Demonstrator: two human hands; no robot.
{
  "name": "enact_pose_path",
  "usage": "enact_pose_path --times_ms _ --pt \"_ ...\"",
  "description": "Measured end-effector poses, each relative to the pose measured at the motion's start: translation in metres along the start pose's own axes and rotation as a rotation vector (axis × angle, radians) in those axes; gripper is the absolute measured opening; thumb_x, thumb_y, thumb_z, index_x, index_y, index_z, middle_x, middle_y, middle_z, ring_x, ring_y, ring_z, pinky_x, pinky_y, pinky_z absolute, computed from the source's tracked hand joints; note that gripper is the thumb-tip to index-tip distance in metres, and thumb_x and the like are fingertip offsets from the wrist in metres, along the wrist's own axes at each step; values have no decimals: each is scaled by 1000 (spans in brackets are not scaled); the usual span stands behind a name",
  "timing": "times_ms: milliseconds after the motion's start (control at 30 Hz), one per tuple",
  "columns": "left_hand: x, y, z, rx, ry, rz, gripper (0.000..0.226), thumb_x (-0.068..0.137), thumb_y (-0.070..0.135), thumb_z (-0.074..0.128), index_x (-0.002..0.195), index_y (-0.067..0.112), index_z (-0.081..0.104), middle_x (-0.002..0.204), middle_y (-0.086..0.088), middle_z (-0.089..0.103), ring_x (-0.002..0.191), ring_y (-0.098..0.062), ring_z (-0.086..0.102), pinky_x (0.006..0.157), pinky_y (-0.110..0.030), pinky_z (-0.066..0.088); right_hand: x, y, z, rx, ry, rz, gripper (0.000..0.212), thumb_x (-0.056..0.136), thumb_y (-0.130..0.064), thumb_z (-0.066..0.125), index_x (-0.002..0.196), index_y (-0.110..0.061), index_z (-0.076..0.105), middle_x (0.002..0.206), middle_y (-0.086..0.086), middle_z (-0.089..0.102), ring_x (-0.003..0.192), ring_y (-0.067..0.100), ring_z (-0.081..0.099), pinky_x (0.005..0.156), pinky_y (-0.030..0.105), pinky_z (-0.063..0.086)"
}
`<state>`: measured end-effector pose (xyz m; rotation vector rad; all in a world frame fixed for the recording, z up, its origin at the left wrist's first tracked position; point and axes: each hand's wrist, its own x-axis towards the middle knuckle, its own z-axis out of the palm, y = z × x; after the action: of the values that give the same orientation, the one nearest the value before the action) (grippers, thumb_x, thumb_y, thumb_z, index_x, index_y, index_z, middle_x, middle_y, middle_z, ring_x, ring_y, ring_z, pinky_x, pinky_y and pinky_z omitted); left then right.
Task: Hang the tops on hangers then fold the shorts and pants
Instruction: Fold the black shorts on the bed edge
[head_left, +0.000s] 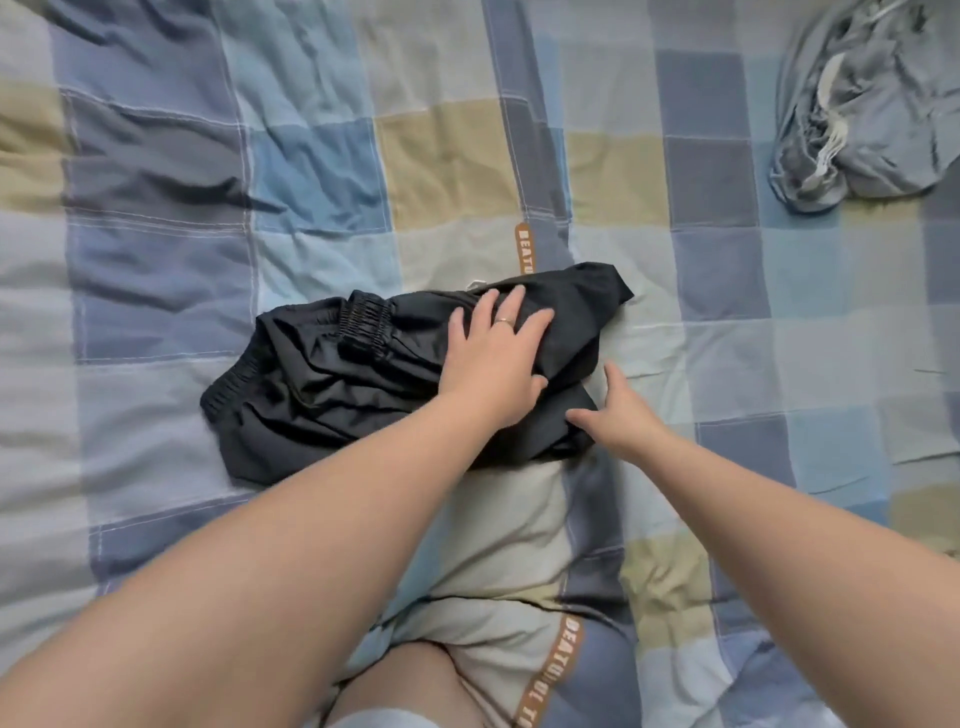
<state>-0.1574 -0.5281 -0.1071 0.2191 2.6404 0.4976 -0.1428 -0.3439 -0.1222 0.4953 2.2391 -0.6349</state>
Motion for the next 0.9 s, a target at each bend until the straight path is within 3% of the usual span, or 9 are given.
enact_pose_path --times_ms 100,200,300,367,533,667,733,900 --pt "32 -3 12 4 -56 -16 68 94 46 59 152 41 26 166 -2 14 151 -31 12 119 -59 7 18 15 24 306 26 153 84 87 -25 76 153 -13 27 130 9 54 114 27 57 101 46 49" --pt "40 -8 26 -10 53 -54 44 98 35 55 141 40 46 157 1 35 141 -28 31 115 -54 16 25 27 42 427 81 230 61 85 -25 78 135 -9 45 119 5 52 108 27 59 85 41 54" --pt "39 -8 36 -42 148 -84 27 100 31 51 125 35 60 145 5 48 131 -25 43 112 -49 19 26 37 52 450 112 228 23 87 -24 76 87 -13 56 82 5 55 77 23 52 67 34 46" --pt "36 -4 39 -63 187 -101 21 101 31 49 116 33 63 135 7 53 124 -24 48 110 -46 20 23 43 51 506 124 207 28 89 -20 73 68 -15 55 68 3 55 68 21 48 62 31 41" --pt "17 10 31 -118 170 -161 20 101 31 44 110 29 62 117 4 59 113 -24 56 107 -46 26 -8 48 25 374 236 81 22 93 -26 68 81 -7 69 78 6 67 79 26 60 77 35 47" --pt "-15 31 21 -264 51 -294 16 103 27 39 107 23 54 112 -3 64 109 -29 56 102 -46 34 -44 49 2 423 283 13 21 92 -26 69 75 -14 68 74 3 71 77 24 70 77 37 54" --pt "-37 44 20 -383 4 -410 17 103 28 37 105 19 51 109 -8 64 106 -33 57 94 -44 40 -65 52 -9 510 279 9 24 92 -23 69 69 -17 65 57 -5 67 65 14 68 70 34 52" --pt "-104 91 22 -825 21 -678 26 106 27 35 92 12 50 98 -9 57 95 -31 55 76 -36 43 -121 83 -42 745 192 -40 27 93 -12 68 67 -12 59 52 -2 62 68 26 66 84 53 58"
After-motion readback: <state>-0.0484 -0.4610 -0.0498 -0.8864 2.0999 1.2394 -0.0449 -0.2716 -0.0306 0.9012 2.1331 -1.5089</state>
